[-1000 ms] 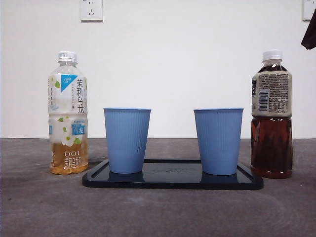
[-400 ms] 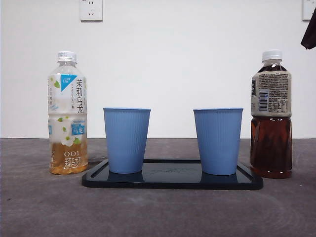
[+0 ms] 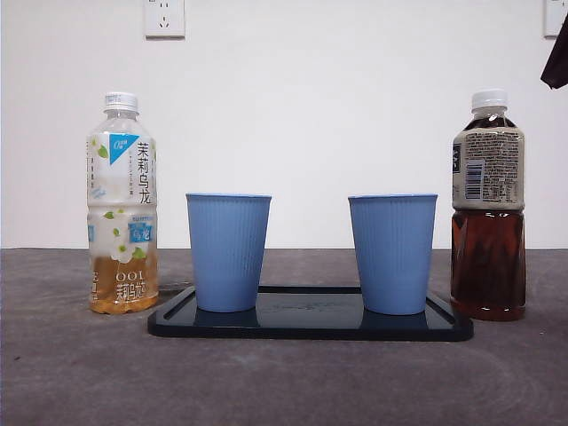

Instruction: Pour the drink into the cup

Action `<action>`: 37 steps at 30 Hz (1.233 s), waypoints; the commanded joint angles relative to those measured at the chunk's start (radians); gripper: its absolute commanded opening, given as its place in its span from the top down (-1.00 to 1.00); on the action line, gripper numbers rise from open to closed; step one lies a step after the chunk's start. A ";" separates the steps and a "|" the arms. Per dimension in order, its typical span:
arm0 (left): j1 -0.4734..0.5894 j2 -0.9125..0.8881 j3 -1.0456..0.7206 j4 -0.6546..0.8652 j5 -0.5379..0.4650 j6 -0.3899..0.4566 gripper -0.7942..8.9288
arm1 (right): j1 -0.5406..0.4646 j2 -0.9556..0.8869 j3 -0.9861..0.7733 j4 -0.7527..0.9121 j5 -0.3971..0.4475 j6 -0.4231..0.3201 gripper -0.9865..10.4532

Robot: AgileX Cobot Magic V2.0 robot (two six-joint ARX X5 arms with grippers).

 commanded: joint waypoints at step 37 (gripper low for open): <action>0.003 -0.002 -0.019 -0.009 0.001 0.000 0.82 | -0.645 -0.622 -0.686 0.761 0.005 -0.226 0.82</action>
